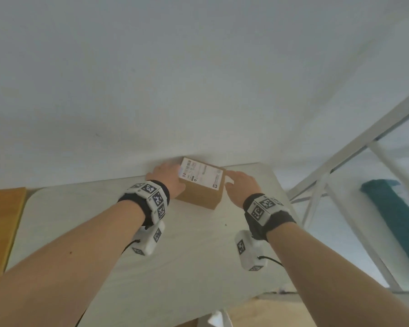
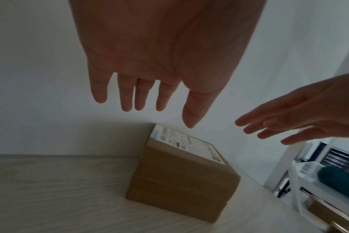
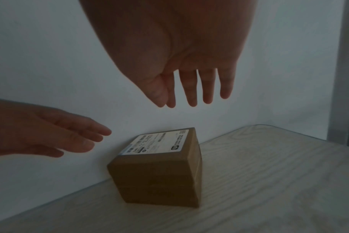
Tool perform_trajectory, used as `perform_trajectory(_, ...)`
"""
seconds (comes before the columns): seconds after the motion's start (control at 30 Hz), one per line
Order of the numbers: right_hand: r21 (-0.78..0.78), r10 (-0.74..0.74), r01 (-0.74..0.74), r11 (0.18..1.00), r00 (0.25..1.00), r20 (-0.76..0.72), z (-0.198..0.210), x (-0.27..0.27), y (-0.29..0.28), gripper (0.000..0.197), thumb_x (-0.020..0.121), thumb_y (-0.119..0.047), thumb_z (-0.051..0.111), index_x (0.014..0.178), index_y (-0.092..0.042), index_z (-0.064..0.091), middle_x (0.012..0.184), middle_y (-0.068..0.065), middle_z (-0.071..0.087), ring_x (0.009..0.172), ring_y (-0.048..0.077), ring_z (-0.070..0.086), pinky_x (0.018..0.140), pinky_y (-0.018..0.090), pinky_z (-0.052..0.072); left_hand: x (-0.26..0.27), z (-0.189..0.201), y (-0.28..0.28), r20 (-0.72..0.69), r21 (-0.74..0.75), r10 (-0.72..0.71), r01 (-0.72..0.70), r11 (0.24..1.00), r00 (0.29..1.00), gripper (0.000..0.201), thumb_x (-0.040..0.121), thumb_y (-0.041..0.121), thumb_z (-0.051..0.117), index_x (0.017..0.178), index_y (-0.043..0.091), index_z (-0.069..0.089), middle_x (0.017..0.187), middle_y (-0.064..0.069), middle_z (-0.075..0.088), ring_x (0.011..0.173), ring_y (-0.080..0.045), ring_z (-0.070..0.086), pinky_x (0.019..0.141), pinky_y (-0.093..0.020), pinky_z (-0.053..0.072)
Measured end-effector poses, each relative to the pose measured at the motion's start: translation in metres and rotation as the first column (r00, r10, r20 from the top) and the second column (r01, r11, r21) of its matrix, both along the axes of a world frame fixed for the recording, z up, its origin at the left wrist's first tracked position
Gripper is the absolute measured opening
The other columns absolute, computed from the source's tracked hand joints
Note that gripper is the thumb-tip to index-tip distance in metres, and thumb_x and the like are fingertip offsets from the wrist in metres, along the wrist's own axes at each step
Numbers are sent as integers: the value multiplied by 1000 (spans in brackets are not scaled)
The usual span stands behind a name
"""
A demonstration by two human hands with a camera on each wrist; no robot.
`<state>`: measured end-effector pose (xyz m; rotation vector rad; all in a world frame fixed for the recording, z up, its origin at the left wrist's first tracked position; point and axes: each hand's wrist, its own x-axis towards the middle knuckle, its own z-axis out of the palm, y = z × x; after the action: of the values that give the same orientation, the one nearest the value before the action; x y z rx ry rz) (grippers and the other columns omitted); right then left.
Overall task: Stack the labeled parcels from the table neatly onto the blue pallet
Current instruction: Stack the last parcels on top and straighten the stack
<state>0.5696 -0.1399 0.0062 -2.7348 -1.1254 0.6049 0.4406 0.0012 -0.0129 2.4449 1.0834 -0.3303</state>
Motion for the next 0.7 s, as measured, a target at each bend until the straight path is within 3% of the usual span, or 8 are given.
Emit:
perform_trajectory(0.13, -5, 95, -95, 995, 994, -46, -10, 39, 11, 44, 96, -24, 38, 140, -27, 43, 142, 4, 47, 131, 27, 41, 109, 37, 35, 21, -16, 1, -31, -85, 157, -159, 984, 987, 58, 89, 31, 55, 140, 13, 33, 139, -10, 41, 121, -28, 48, 97, -38, 45)
perform_trajectory(0.27, -44, 197, -201, 979, 977, -85, -24, 77, 25, 44, 99, -22, 36, 143, -20, 38, 148, 4, 41, 136, 25, 37, 112, 33, 29, 41, -28, 3, -51, -169, 282, -287, 943, 958, 55, 92, 35, 53, 137, 11, 32, 134, -13, 44, 113, -27, 54, 90, -36, 48)
perform_trajectory(0.4, -63, 237, -249, 967, 959, -157, -48, 102, 40, 46, 97, -19, 38, 143, -22, 39, 146, 5, 44, 133, 26, 42, 108, 33, 34, 51, -45, 2, -73, -256, 427, -430, 866, 901, 55, 90, 42, 53, 133, 13, 38, 129, -9, 53, 109, -26, 57, 92, -38, 48)
perform_trajectory(0.6, -36, 276, -293, 955, 928, -251, -68, 111, 53, 44, 99, -26, 39, 143, -21, 38, 141, 6, 49, 128, 27, 47, 101, 31, 38, 62, -58, -3, -102, -327, 599, -595, 734, 795, 60, 91, 48, 52, 136, 14, 33, 128, -7, 55, 111, -27, 56, 89, -35, 44)
perform_trajectory(0.7, -7, 310, -325, 946, 906, -288, -72, 111, 60, 38, 98, -29, 39, 134, -19, 47, 128, 7, 59, 116, 27, 55, 91, 29, 41, 63, -58, -4, -100, -339, 639, -630, 699, 763, 62, 89, 52, 52, 135, 15, 33, 126, -6, 55, 110, -28, 56, 91, -37, 47)
